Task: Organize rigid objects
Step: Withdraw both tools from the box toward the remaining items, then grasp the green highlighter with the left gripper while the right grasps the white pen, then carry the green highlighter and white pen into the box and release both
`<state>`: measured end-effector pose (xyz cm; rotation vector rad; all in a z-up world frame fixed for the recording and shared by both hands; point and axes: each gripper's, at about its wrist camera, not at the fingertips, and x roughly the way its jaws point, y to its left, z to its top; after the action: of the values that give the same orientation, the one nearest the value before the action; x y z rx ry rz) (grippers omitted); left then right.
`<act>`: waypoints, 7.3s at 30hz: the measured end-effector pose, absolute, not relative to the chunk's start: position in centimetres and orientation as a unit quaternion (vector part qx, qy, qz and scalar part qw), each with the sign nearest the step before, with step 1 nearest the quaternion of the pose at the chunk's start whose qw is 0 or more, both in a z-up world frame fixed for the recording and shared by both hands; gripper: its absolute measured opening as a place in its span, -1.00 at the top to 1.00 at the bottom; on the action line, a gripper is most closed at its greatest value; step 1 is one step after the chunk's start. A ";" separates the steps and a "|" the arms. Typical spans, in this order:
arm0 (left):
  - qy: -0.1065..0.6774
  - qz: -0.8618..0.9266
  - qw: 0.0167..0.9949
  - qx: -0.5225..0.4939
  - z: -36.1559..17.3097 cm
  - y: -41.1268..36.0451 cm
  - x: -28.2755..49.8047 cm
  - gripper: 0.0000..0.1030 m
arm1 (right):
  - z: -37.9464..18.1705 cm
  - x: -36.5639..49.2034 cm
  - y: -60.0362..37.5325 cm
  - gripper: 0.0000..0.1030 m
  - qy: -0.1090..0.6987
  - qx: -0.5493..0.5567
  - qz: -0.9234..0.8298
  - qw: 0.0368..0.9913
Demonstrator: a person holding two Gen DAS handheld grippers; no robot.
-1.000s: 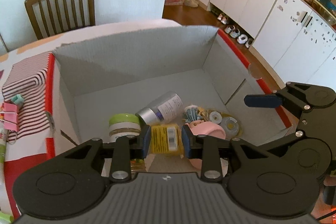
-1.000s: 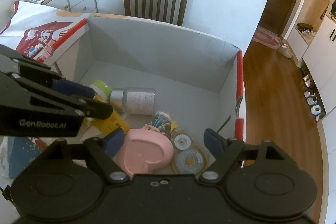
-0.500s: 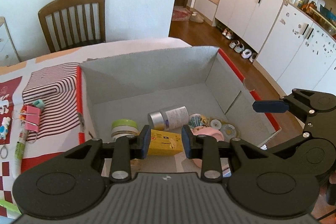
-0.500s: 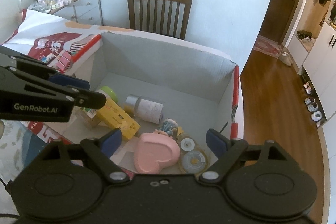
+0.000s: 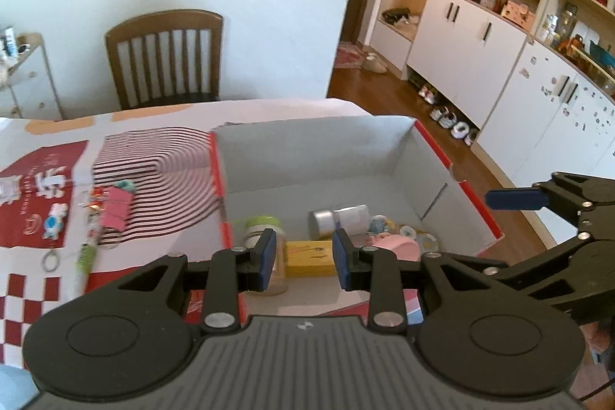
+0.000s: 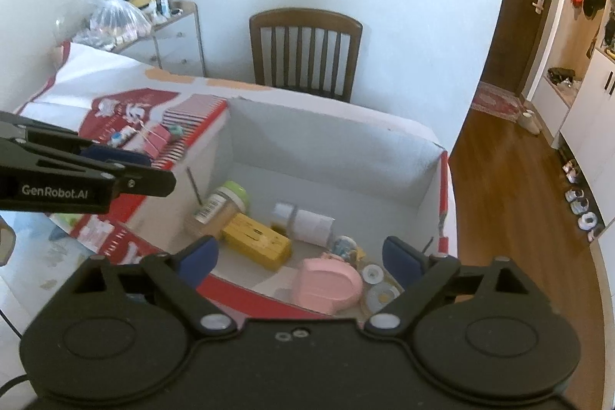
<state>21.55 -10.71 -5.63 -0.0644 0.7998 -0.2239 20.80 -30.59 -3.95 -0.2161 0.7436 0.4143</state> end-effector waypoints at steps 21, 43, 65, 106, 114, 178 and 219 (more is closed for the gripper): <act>0.342 -0.044 0.939 -0.020 -4.7 3.1 12.1 -0.33 | -2.8 14.5 -20.4 -0.86 0.348 -0.069 0.249 0.901; 0.351 -0.038 0.936 -0.021 -10.7 14.2 10.0 -0.93 | -6.0 15.1 -9.2 -0.99 0.377 -0.057 0.240 0.893; 0.404 -0.029 0.914 -0.031 -18.9 13.1 15.2 -0.94 | -11.3 25.1 -1.2 -0.98 0.437 -0.069 0.183 0.878; 0.374 0.000 0.928 0.003 -21.1 10.9 15.3 -0.58 | -16.6 31.3 4.0 0.62 0.487 -0.099 0.123 0.859; 0.379 -0.003 0.925 -0.014 -20.7 11.2 15.1 -0.58 | -15.6 29.4 2.8 0.68 0.498 -0.065 0.142 0.853; 0.362 -0.132 0.923 0.019 -8.3 -12.6 22.9 -0.58 | -4.6 25.4 -32.9 0.68 0.410 0.064 0.096 0.905; 0.511 -0.061 0.856 0.055 -15.8 -17.9 37.2 -0.58 | -10.6 30.5 -33.7 0.67 0.486 0.003 0.121 0.865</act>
<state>37.19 -17.95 -15.81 0.1164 1.0733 -0.1287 30.48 -33.75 -10.58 0.0071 1.0183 0.2544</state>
